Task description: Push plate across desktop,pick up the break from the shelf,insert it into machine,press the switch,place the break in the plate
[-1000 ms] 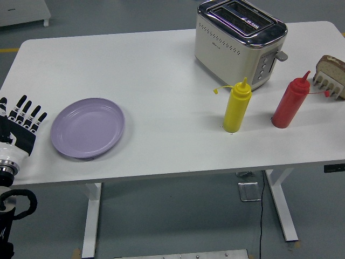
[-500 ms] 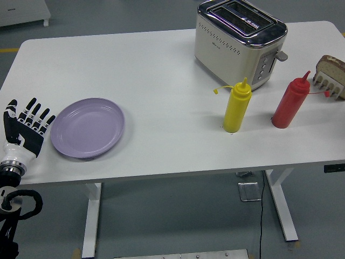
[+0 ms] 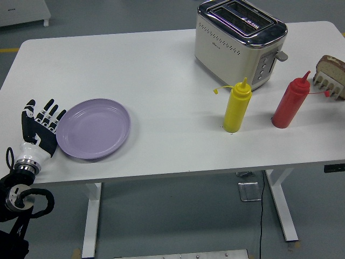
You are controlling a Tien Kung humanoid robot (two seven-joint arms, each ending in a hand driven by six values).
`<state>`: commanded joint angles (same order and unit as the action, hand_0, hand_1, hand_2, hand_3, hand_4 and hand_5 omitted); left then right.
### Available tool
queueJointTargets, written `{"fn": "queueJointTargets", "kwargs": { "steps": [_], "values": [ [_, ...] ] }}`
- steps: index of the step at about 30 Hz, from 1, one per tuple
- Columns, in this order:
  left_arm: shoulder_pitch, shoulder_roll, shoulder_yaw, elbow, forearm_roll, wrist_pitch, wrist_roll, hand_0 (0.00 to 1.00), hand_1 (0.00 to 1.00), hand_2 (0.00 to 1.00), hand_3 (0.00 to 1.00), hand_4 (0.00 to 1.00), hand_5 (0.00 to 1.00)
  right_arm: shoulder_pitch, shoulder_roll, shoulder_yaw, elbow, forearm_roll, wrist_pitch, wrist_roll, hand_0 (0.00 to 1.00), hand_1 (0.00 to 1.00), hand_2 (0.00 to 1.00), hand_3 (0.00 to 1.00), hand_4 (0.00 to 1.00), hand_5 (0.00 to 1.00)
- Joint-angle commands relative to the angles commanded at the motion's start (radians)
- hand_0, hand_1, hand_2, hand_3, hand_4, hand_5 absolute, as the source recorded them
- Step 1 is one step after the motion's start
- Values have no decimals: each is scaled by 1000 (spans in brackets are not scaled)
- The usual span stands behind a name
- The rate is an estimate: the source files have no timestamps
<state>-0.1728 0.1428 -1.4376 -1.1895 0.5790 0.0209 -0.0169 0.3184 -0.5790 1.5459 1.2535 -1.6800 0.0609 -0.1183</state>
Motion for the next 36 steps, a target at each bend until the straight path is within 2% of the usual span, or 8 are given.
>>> {"fn": "queueJointTargets", "kwargs": {
  "steps": [8, 19, 20, 25, 26, 31, 32, 36],
  "values": [
    [-9, -10, 36, 7, -9, -2, 0, 889, 929, 995, 901, 660, 998, 41, -4, -80, -28, -69, 14, -38, 915, 872, 891, 901, 790, 332],
    [-47, -34, 104, 12, -28, -4, 0, 887, 929, 996, 901, 661, 998, 135, 8, -191, -84, -134, -7, -70, 880, 852, 867, 895, 797, 333],
    [-51, -36, 111, 13, -29, -4, 0, 886, 929, 995, 900, 660, 998, 146, 11, -203, -92, -145, -9, -73, 804, 784, 788, 831, 795, 333],
    [-79, -37, 169, 19, -43, -4, -2, 886, 929, 995, 900, 660, 998, 208, 23, -265, -145, -212, -16, -90, 804, 784, 788, 831, 795, 333],
    [-84, -36, 181, 19, -46, -3, -2, 886, 928, 995, 900, 660, 998, 218, 26, -276, -154, -222, -15, -92, 714, 709, 704, 753, 787, 325],
    [-102, -35, 226, 19, -58, -4, -4, 886, 928, 995, 900, 660, 998, 258, 35, -314, -196, -257, -9, -101, 714, 709, 704, 753, 787, 325],
    [-106, -36, 235, 20, -60, -4, -4, 886, 927, 995, 900, 660, 998, 267, 38, -321, -207, -264, -6, -103, 666, 674, 655, 724, 785, 315],
    [-122, -43, 267, 25, -70, -3, -5, 886, 927, 995, 900, 660, 998, 293, 45, -342, -247, -289, 0, -110, 666, 674, 655, 724, 785, 315]
  ]
}}
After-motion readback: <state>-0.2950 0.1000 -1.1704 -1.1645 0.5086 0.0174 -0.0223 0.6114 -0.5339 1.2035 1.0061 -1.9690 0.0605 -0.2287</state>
